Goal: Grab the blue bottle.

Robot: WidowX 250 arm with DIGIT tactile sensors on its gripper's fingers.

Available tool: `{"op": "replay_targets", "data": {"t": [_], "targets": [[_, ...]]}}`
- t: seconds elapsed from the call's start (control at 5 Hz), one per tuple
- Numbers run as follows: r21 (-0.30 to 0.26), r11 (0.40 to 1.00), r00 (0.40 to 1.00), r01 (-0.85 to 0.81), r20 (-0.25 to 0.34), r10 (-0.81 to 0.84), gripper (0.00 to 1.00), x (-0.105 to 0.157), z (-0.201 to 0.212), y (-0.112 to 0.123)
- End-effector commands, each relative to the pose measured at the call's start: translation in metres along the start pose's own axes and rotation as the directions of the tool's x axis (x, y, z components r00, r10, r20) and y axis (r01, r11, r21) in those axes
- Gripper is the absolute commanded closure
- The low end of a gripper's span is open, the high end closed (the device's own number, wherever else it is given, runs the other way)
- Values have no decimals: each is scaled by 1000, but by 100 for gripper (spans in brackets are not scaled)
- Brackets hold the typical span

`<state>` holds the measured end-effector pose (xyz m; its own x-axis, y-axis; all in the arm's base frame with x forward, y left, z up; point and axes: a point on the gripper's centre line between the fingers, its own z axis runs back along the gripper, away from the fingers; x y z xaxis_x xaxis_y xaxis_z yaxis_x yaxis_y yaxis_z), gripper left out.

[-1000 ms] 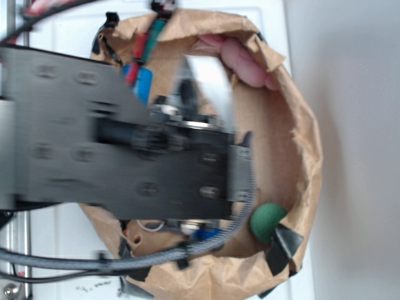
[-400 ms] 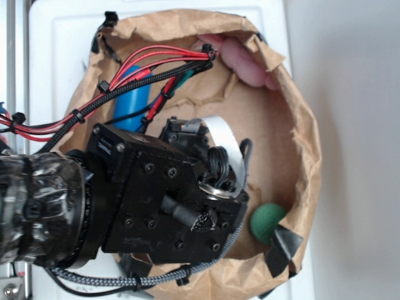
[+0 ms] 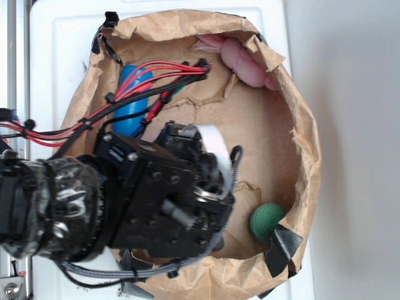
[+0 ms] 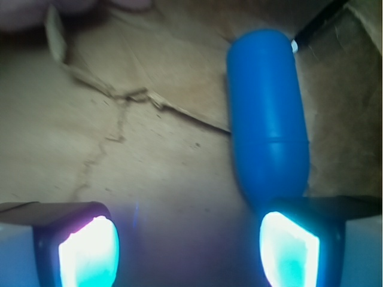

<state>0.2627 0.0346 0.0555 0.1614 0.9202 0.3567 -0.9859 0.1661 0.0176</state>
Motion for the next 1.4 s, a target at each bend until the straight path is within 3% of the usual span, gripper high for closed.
{"op": "replay_targets", "data": {"t": [0.0,0.4,0.8,1.0,1.2], "targets": [[-135,991,994,15,-107,-29,0,40,-12,44],[-112,993,997,32,-64,-39,0,40,-21,46],[-162,984,997,66,-32,-72,0,44,-35,56],[-219,970,989,109,-77,-128,0,40,-51,51],[-209,973,992,100,-57,-114,100,35,-48,48]]}}
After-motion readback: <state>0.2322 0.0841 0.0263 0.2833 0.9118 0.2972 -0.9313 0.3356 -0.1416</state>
